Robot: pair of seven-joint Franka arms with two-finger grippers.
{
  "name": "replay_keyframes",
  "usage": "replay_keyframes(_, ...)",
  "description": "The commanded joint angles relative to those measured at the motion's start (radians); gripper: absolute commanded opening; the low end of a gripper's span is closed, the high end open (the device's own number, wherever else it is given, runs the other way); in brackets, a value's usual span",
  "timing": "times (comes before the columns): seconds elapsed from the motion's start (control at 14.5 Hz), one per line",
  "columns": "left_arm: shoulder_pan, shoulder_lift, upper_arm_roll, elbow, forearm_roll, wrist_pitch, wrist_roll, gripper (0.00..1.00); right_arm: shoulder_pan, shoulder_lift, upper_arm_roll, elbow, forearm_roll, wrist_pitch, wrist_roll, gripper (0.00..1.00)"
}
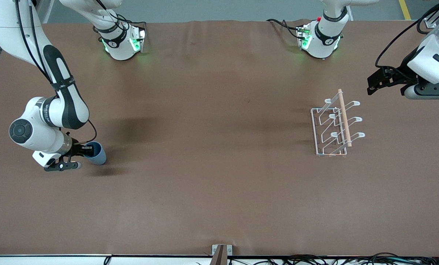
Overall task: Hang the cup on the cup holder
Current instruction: 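Grasp the blue cup rim with the right gripper and lift it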
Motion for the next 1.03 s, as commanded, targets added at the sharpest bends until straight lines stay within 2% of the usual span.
replay_keyframes(0.0,-0.006,-0.004,-0.003,-0.006,0.025,0.013,-0.002,1.00,-0.003,0.002,0.019,0.032,0.032,-0.035,-0.013,0.00)
replay_keyframes(0.21,-0.006,-0.003,-0.003,-0.006,0.025,0.013,0.004,1.00,-0.002,0.001,0.038,0.141,0.040,-0.203,-0.011,0.00)
replay_keyframes(0.41,-0.004,-0.003,-0.003,-0.004,0.025,0.013,0.018,1.00,0.014,-0.007,0.079,0.221,0.148,-0.363,-0.010,0.00)
replay_keyframes(0.55,-0.006,-0.003,-0.003,0.000,0.025,0.013,0.019,1.00,0.014,-0.013,0.139,0.235,0.234,-0.435,-0.014,0.00)
replay_keyframes(0.76,-0.019,0.012,-0.005,0.008,0.025,0.013,0.071,1.00,0.012,-0.021,0.243,0.230,0.476,-0.504,-0.014,0.00)
replay_keyframes(0.89,-0.049,0.023,-0.011,0.017,0.011,0.010,0.223,1.00,0.012,-0.033,0.307,0.232,0.596,-0.624,-0.016,0.00)
replay_keyframes(0.96,-0.052,0.028,-0.017,0.026,0.008,0.009,0.305,1.00,0.015,-0.047,0.318,0.230,0.662,-0.699,-0.014,0.00)
